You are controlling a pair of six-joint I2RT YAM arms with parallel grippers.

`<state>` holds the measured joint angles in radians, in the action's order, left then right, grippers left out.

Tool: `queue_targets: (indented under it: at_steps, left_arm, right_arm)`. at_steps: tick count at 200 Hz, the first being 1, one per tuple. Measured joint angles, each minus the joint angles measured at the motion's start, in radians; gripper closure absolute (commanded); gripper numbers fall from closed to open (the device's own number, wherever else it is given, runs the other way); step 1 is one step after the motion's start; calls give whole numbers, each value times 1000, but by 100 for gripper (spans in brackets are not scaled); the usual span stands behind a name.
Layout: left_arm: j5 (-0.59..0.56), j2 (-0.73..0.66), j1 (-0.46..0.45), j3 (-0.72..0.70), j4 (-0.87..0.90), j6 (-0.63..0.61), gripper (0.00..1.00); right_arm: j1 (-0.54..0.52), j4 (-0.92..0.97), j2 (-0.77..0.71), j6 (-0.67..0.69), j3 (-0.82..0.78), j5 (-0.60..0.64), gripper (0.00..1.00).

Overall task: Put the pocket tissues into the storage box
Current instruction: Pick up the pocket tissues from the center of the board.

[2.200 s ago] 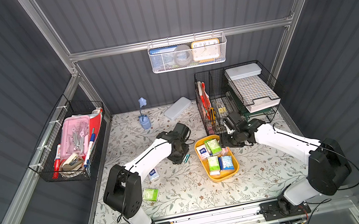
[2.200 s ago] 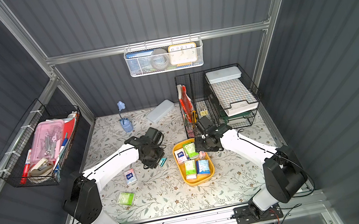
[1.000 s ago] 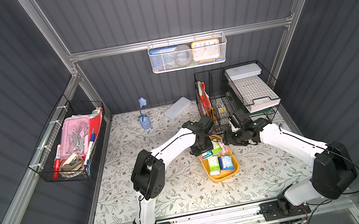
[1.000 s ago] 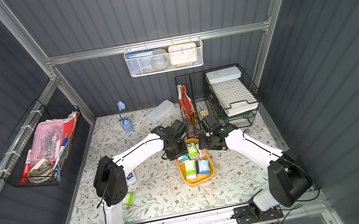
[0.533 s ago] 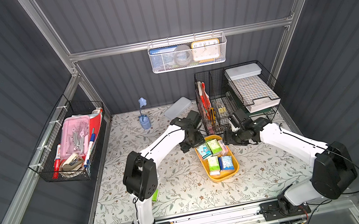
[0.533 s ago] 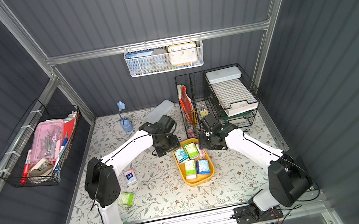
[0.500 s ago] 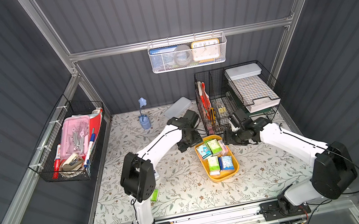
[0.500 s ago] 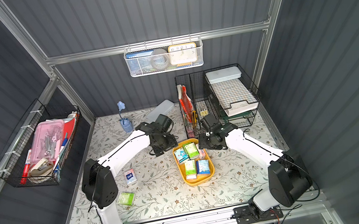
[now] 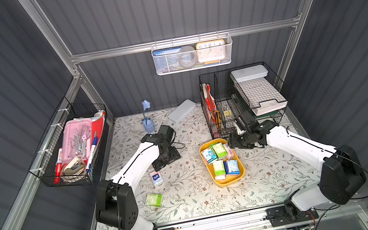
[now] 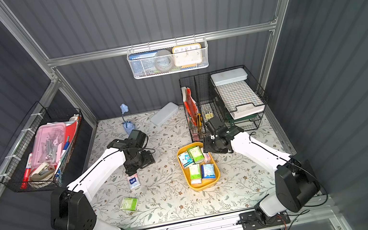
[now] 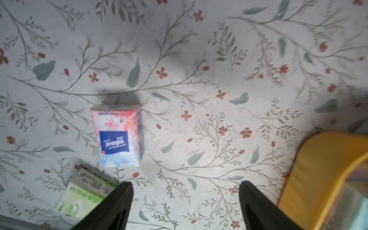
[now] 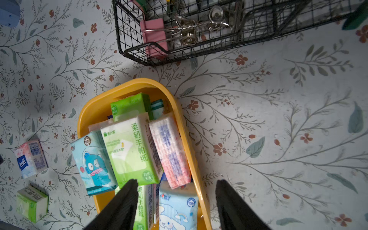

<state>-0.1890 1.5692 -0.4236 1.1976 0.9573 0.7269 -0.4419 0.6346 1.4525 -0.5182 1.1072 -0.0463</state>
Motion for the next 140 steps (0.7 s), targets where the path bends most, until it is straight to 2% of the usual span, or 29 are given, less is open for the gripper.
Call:
queue_targets:
  at_steps: [38,140]
  left_arm:
    - [12,-22,87,-150,-72,-101,7]
    - [13,-6,214,-269,-223,-180,8]
  right_arm:
    - [0,0,0,0,0,-2,33]
    - [0,5,0,3,0,1,34]
